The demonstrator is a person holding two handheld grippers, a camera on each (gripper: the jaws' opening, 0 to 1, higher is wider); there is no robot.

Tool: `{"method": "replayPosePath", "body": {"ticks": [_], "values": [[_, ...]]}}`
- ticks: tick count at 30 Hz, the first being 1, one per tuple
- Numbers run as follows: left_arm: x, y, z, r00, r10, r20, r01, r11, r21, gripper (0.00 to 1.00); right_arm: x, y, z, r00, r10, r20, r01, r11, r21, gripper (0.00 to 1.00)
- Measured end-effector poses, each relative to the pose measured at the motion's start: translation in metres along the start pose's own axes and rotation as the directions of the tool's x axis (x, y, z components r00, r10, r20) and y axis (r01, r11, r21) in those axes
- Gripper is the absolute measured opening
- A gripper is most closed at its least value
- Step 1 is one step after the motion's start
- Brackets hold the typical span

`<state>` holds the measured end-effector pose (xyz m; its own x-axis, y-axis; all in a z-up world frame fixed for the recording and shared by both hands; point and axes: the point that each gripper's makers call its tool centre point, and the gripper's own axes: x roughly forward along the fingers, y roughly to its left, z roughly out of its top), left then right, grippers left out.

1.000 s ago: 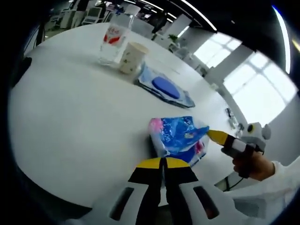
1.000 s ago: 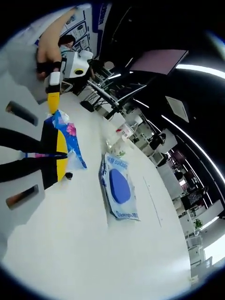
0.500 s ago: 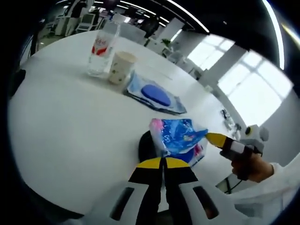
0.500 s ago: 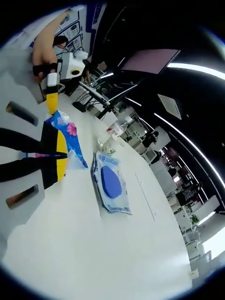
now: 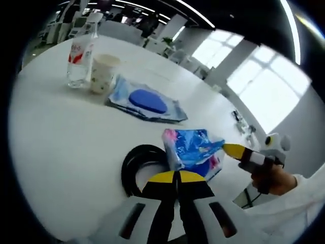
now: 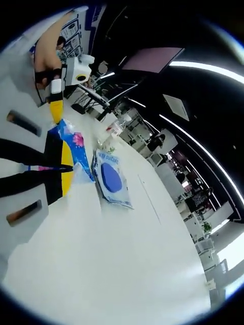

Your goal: Arrange the tabletop items into an orderly group along one side of the table until the central work area is clear of visible clutter.

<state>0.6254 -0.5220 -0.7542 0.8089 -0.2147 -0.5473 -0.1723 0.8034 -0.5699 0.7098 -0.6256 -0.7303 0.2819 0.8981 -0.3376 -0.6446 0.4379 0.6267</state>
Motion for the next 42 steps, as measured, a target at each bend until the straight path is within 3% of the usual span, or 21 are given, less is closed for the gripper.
{"method": "replayPosePath", "body": {"ticks": [4,7,11,18,26,31,36,42], "values": [[0.014,-0.018,0.001,1.000,-0.020,-0.004,0.020,1.000,0.022,0.00,-0.011,-0.012,0.006,1.000,-0.014,0.012,0.014,1.000,0.009,0.00],[0.024,-0.029,0.003,0.999,-0.041,0.004,0.041,0.999,-0.004,0.00,-0.019,-0.030,0.015,0.999,-0.028,0.025,0.027,0.999,0.029,0.00],[0.036,-0.042,0.003,0.999,-0.053,-0.001,0.053,0.998,0.013,0.00,-0.029,-0.036,0.023,0.999,-0.034,0.042,0.032,0.999,0.033,0.00],[0.047,-0.053,0.007,0.998,-0.062,0.004,0.062,0.998,0.022,0.00,-0.036,-0.059,0.027,0.997,-0.046,0.055,0.043,0.998,0.056,0.00],[0.061,-0.059,0.005,0.998,-0.061,-0.034,0.063,0.996,0.064,0.00,-0.040,-0.065,0.032,0.995,-0.060,0.075,0.054,0.995,0.080,0.00],[0.071,-0.070,0.017,0.996,-0.081,-0.030,0.083,0.993,0.086,0.00,-0.044,-0.076,0.040,0.993,-0.075,0.094,0.066,0.993,0.098,0.00],[0.085,-0.074,0.030,0.995,-0.096,-0.024,0.098,0.990,0.104,0.00,-0.037,-0.108,0.050,0.990,-0.092,0.107,0.080,0.991,0.111,0.00],[0.101,-0.072,0.043,0.995,-0.101,-0.010,0.101,0.990,0.100,0.00,-0.031,-0.116,0.063,0.989,-0.097,0.116,0.084,0.990,0.112,0.00]]}}
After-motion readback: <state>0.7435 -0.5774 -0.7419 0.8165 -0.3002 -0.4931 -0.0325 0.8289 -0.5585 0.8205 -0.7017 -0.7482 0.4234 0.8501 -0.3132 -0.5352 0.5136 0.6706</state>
